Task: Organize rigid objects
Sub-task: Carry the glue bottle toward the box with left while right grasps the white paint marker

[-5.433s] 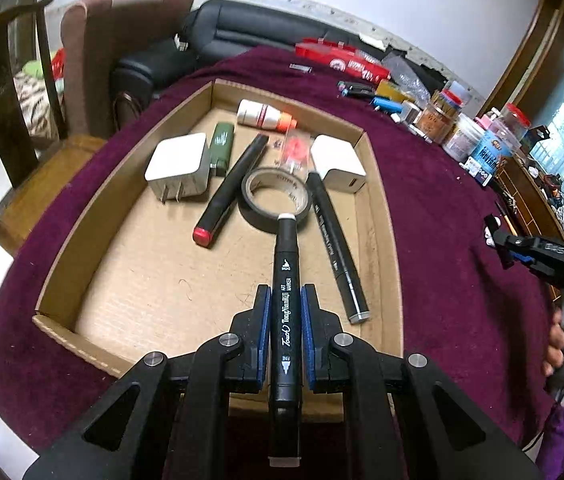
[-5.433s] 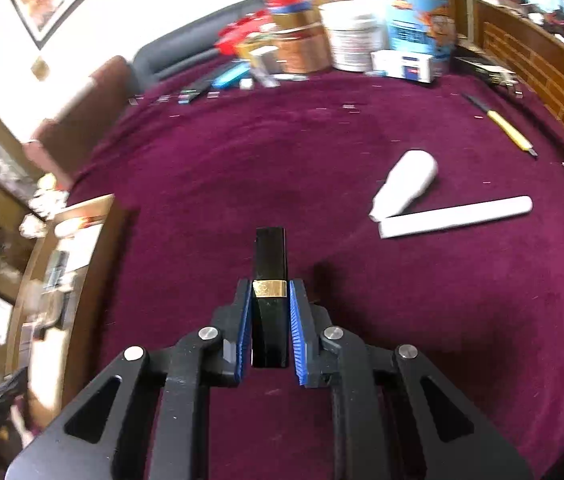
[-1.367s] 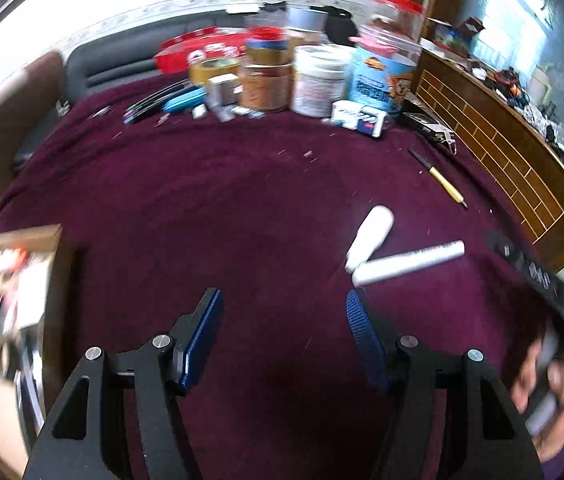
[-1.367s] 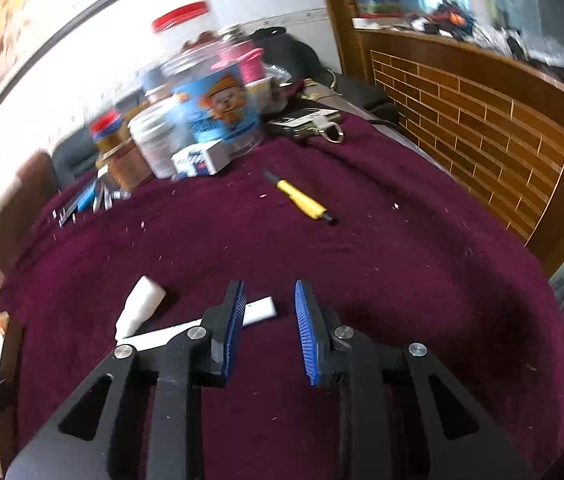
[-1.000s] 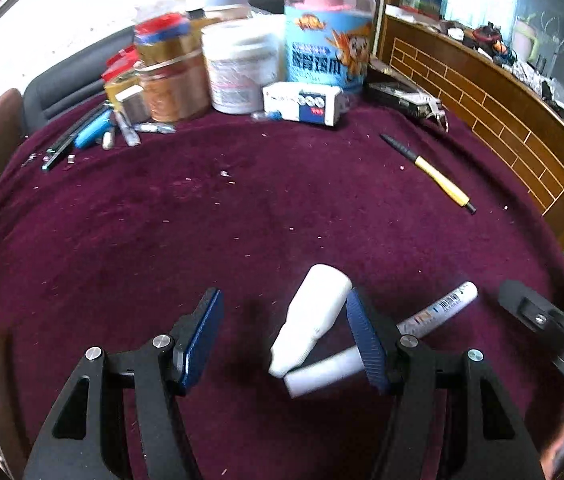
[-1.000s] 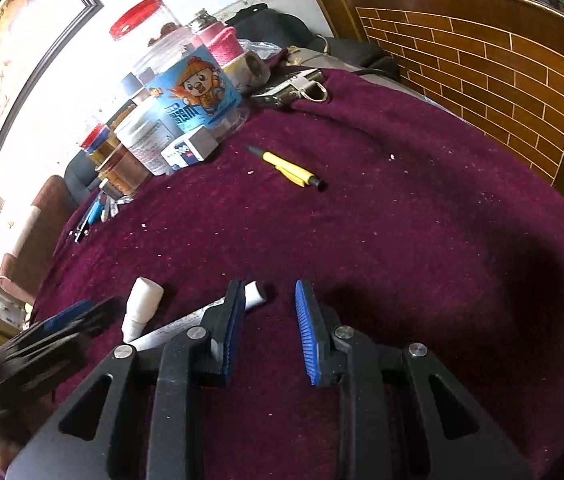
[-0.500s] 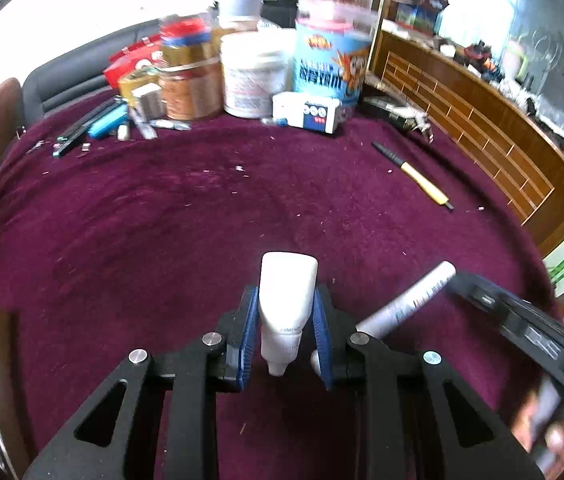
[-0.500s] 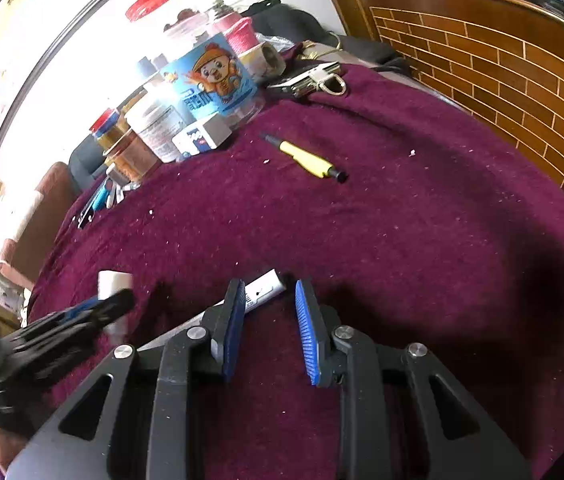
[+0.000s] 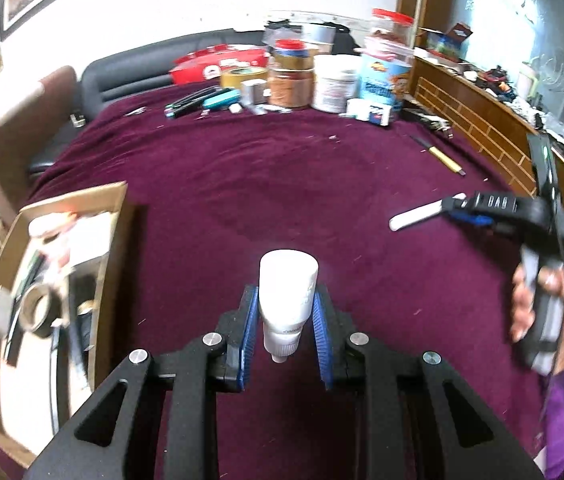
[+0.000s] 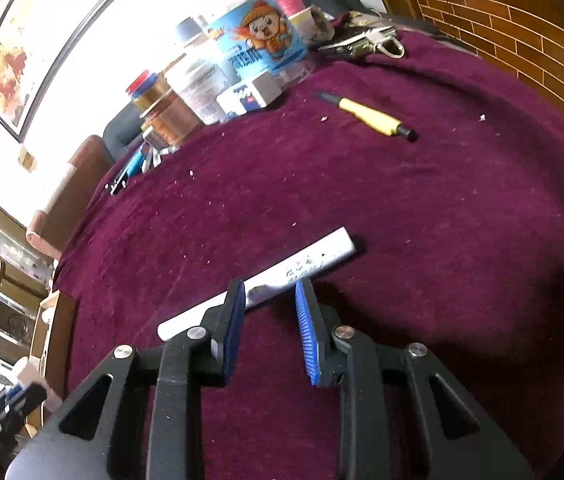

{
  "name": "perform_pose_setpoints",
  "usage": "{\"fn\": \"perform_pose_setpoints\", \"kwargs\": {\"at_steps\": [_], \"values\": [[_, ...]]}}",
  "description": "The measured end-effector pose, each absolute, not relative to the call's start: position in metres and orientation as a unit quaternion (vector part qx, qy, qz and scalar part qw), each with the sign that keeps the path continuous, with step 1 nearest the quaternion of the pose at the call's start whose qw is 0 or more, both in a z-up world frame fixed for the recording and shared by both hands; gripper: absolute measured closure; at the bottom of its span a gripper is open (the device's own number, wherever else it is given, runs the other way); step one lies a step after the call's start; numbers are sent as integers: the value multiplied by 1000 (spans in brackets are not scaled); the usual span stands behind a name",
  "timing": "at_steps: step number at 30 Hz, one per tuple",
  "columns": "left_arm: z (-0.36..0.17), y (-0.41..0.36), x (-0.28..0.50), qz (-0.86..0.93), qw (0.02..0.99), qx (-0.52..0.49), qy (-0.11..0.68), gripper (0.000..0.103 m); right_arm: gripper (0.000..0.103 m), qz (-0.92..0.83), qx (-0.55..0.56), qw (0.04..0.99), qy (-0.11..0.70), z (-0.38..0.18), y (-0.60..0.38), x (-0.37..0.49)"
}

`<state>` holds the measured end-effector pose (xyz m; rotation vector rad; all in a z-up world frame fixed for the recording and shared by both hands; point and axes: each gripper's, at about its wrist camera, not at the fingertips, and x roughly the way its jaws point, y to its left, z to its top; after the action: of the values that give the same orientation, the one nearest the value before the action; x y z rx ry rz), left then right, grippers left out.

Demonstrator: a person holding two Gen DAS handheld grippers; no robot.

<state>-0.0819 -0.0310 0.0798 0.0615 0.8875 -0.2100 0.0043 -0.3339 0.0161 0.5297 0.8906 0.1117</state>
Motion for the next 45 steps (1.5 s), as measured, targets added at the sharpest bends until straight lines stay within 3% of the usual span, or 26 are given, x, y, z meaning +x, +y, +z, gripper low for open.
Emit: {"fn": "perform_pose_setpoints", "kwargs": {"at_steps": [11,24,28,45], "values": [[73,37,-102,-75,903,-30,422,81,80,-9,198,846,495,29,-278,60],[79,83,-114,-70,909,-68,404,81,80,-91,125,851,502,25,-252,96],[82,90,-120,-71,910,-76,401,81,91,-87,117,853,501,27,-251,87],[93,128,-167,-34,918,-85,386,81,91,105,210,837,494,43,-192,-31]]}}
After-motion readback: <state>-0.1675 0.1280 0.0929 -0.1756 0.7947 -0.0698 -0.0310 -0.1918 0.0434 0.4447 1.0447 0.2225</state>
